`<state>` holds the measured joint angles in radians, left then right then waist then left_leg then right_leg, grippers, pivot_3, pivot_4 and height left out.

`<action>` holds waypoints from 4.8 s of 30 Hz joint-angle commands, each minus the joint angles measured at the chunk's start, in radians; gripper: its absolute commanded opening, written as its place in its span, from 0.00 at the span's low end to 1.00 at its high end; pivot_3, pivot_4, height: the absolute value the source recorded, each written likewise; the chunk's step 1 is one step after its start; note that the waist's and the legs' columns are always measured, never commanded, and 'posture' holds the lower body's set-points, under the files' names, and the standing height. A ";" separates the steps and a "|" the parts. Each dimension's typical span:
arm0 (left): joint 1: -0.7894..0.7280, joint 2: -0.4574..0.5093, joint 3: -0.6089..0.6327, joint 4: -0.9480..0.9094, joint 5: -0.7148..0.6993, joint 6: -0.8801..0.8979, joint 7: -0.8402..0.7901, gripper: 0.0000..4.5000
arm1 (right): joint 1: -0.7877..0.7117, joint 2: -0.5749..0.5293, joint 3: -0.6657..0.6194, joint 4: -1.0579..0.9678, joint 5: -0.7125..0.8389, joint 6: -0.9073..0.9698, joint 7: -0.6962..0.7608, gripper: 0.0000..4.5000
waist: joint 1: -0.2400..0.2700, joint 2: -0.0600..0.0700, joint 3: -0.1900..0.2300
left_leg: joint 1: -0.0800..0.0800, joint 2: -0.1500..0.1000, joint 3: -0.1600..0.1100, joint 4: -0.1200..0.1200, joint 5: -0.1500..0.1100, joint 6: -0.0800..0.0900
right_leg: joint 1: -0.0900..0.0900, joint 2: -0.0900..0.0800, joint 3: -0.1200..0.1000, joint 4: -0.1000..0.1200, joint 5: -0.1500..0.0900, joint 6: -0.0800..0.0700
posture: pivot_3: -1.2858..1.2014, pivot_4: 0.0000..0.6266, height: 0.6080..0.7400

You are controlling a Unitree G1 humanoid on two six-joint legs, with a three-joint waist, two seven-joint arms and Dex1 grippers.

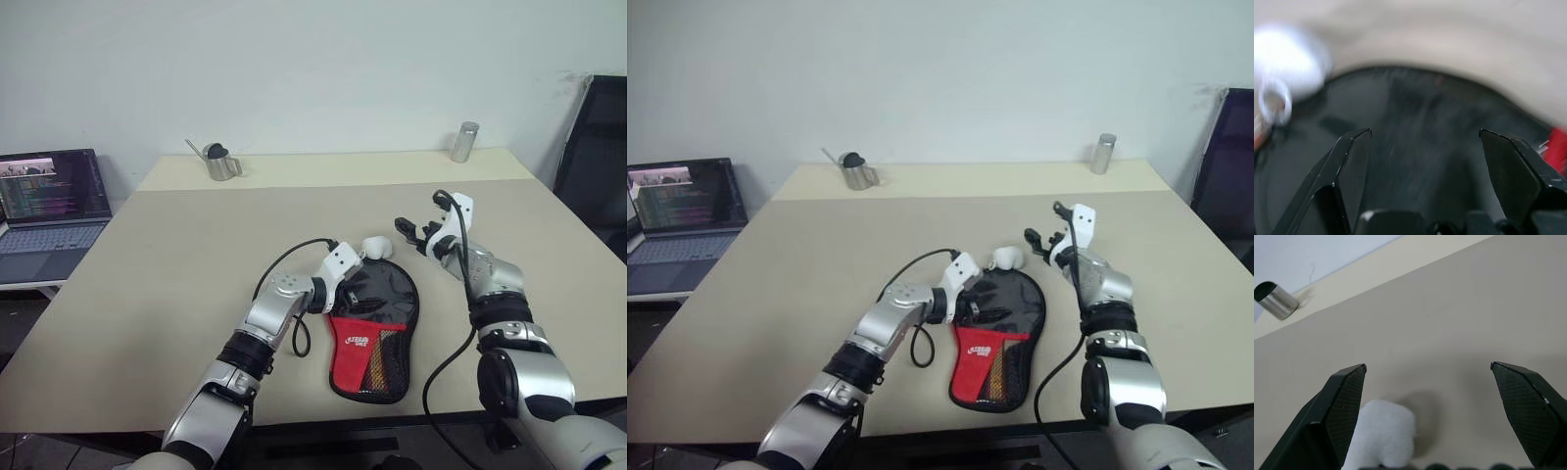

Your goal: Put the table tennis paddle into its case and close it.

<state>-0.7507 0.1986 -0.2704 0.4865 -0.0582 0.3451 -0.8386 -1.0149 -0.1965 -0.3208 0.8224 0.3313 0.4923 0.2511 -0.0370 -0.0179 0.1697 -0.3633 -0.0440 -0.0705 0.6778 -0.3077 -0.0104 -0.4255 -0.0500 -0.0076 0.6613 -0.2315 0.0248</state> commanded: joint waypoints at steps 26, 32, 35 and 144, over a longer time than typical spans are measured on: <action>0.086 -0.020 -0.005 -0.149 0.003 0.104 0.078 0.86 | -0.131 0.118 0.072 0.270 -0.089 -0.169 -0.044 0.72 | 0.004 0.001 -0.001 | 0.000 0.000 0.000 0.000 0.000 -0.001 | 0.000 -0.001 0.000 0.000 0.000 0.000 | 0.52 0.24 1.00; 0.082 -0.017 -0.007 -0.139 0.006 0.095 0.076 0.86 | -0.126 0.110 0.070 0.265 -0.090 -0.174 -0.050 0.30 | 0.004 0.001 -0.001 | 0.000 0.000 0.000 0.000 0.000 -0.001 | 0.000 -0.001 0.000 0.000 0.000 0.000 | 0.52 0.24 1.00; 0.077 -0.020 -0.009 -0.132 0.007 0.092 0.076 0.86 | -0.122 0.098 0.069 0.255 -0.090 -0.171 -0.051 0.18 | 0.004 0.001 -0.001 | 0.000 0.000 0.000 0.000 0.000 -0.001 | 0.000 -0.001 0.000 0.000 0.000 0.000 | 0.52 0.24 1.00; 0.207 0.556 0.197 -0.529 -0.251 0.143 -0.344 0.86 | 0.493 -0.452 0.392 -0.802 -0.042 0.268 0.526 0.99 | 0.041 0.001 0.001 | -0.005 -0.003 -0.006 0.000 -0.001 -0.001 | 0.004 -0.003 -0.006 -0.015 0.000 0.004 | 0.52 0.24 1.00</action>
<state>-0.5412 0.7487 -0.0962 0.0061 -0.2949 0.4840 -1.1964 -0.5062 -0.6532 0.0714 0.0198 0.2947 0.7472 0.7848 0.0041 -0.0165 0.1702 -0.3684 -0.0470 -0.0760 0.6778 -0.3086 -0.0113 -0.4212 -0.0534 -0.0134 0.6458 -0.2318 0.0289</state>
